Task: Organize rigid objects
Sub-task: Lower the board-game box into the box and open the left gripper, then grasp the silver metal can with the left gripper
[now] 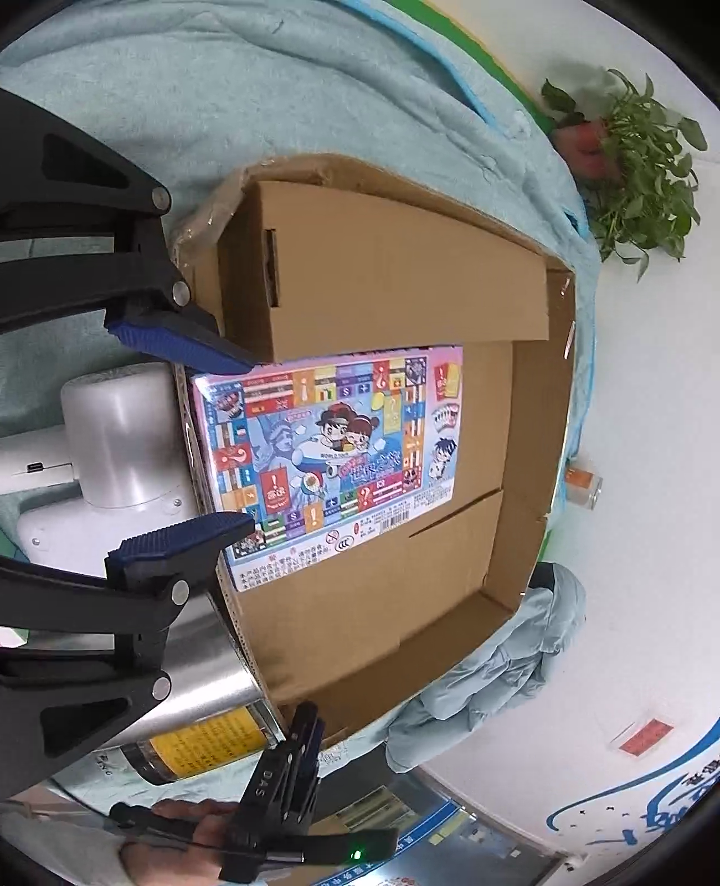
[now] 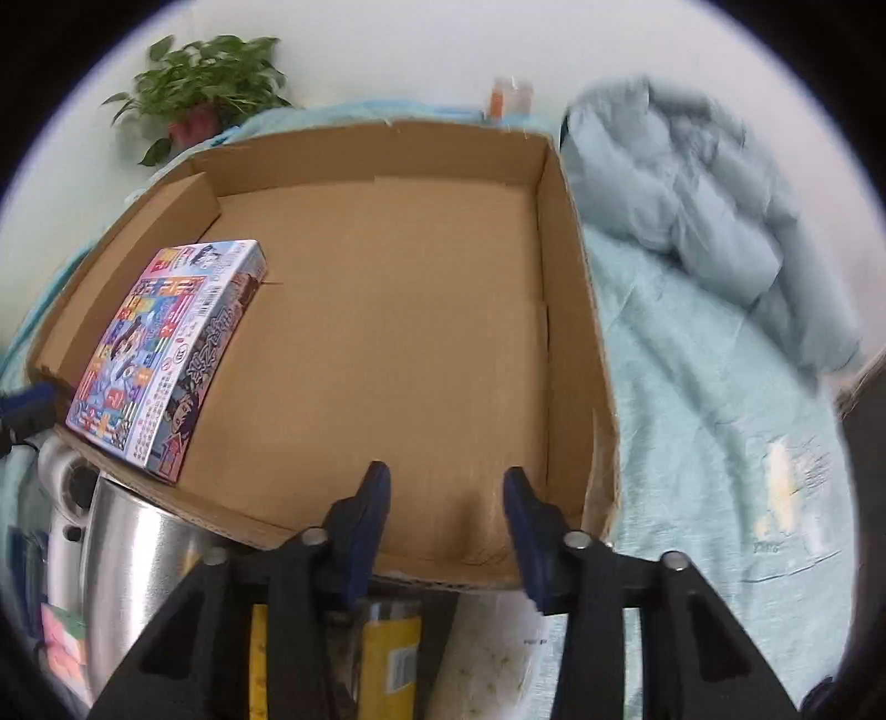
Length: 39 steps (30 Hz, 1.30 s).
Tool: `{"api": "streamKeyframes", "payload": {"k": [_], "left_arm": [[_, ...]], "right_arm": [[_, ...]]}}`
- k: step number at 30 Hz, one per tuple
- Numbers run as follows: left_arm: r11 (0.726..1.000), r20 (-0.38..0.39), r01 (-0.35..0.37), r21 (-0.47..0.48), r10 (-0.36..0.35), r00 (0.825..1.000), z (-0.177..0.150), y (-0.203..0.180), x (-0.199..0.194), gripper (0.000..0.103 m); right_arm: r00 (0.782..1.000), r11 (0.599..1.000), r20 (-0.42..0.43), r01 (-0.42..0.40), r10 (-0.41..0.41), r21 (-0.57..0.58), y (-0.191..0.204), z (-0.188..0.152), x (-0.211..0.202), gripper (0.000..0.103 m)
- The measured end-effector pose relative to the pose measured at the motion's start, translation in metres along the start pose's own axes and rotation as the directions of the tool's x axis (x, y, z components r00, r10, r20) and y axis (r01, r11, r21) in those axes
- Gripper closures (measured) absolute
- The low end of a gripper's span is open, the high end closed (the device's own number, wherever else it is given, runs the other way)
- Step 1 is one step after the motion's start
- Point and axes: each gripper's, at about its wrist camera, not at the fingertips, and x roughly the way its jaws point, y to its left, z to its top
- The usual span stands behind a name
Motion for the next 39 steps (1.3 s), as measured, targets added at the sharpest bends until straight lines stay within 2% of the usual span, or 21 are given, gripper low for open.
{"api": "streamKeyframes", "payload": {"k": [1, 12, 16, 18, 19, 20, 21, 22, 23, 24, 25, 28, 31, 34, 37, 39], "left_arm": [[1.000, -0.002, -0.003, -0.004, 0.003, 1.000, -0.001, 0.001, -0.001, 0.054], [1.000, -0.010, -0.014, -0.003, 0.014, 1.000, -0.003, 0.010, -0.012, 0.057], [0.999, 0.018, -0.029, 0.024, 0.029, 0.999, -0.002, 0.010, -0.019, 0.057], [0.998, 0.061, -0.045, 0.042, 0.042, 0.997, -0.003, 0.005, -0.033, 0.056], [0.997, 0.095, -0.047, 0.059, 0.041, 0.995, -0.005, 0.000, -0.043, 0.053], [0.995, 0.160, -0.057, 0.085, 0.043, 0.986, -0.009, -0.008, -0.060, 0.036], [0.992, 0.228, -0.079, 0.099, 0.055, 0.972, -0.013, -0.016, -0.077, 0.010], [0.990, 0.289, -0.096, 0.106, 0.062, 0.955, -0.018, -0.022, -0.092, 0.000], [0.988, 0.369, -0.106, 0.115, 0.057, 0.928, -0.026, -0.031, -0.111, 0.000], [0.986, 0.402, -0.103, 0.131, 0.042, 0.915, -0.031, -0.037, -0.122, 0.000], [0.985, 0.406, -0.091, 0.149, 0.023, 0.914, -0.035, -0.043, -0.129, 0.000], [0.990, 0.343, -0.031, 0.138, -0.019, 0.939, -0.047, -0.053, -0.134, 0.000], [0.994, 0.280, 0.047, 0.101, -0.074, 0.957, -0.067, -0.057, -0.133, 0.000], [0.995, 0.268, 0.045, 0.091, -0.068, 0.961, -0.089, -0.063, -0.133, 0.000], [0.996, 0.247, 0.036, 0.079, -0.055, 0.968, -0.107, -0.067, -0.131, 0.000], [0.996, 0.229, 0.040, 0.081, -0.058, 0.972, -0.116, -0.070, -0.130, 0.000]], "right_arm": [[1.000, 1.000, 0.003, 0.002, -0.002, 0.004, 0.001, -0.002, -0.003, 0.075], [1.000, 1.000, -0.009, 0.004, -0.004, 0.022, 0.004, -0.012, -0.011, 0.076], [1.000, 0.999, 0.004, -0.019, 0.019, 0.039, 0.003, -0.013, -0.016, 0.075], [0.998, 0.998, 0.045, -0.045, 0.044, 0.032, 0.007, -0.014, -0.028, 0.075], [0.996, 0.998, 0.078, -0.054, 0.052, 0.021, 0.010, -0.016, -0.039, 0.071], [0.988, 0.998, 0.136, -0.071, 0.070, -0.003, 0.017, -0.020, -0.055, 0.055], [0.980, 0.997, 0.182, -0.076, 0.079, -0.022, 0.023, -0.024, -0.069, 0.040], [0.968, 0.996, 0.235, -0.077, 0.085, -0.043, 0.028, -0.030, -0.083, 0.009], [0.954, 0.995, 0.286, -0.076, 0.091, -0.063, 0.034, -0.037, -0.098, 0.000], [0.942, 0.992, 0.315, -0.095, 0.115, -0.079, 0.040, -0.048, -0.114, 0.001], [0.939, 0.989, 0.313, -0.124, 0.143, -0.079, 0.043, -0.054, -0.119, 0.001], [0.923, 0.955, 0.249, -0.294, 0.293, -0.037, 0.051, -0.083, -0.123, 0.001], [0.899, 0.910, 0.181, -0.412, 0.399, 0.041, 0.059, -0.111, -0.112, 0.001], [0.881, 0.870, 0.123, -0.472, 0.458, 0.142, 0.065, -0.129, -0.093, 0.000], [0.863, 0.835, 0.083, -0.503, 0.498, 0.222, 0.067, -0.129, -0.071, 0.001], [0.871, 0.842, 0.072, -0.489, 0.486, 0.227, 0.072, -0.125, -0.061, 0.001]]}}
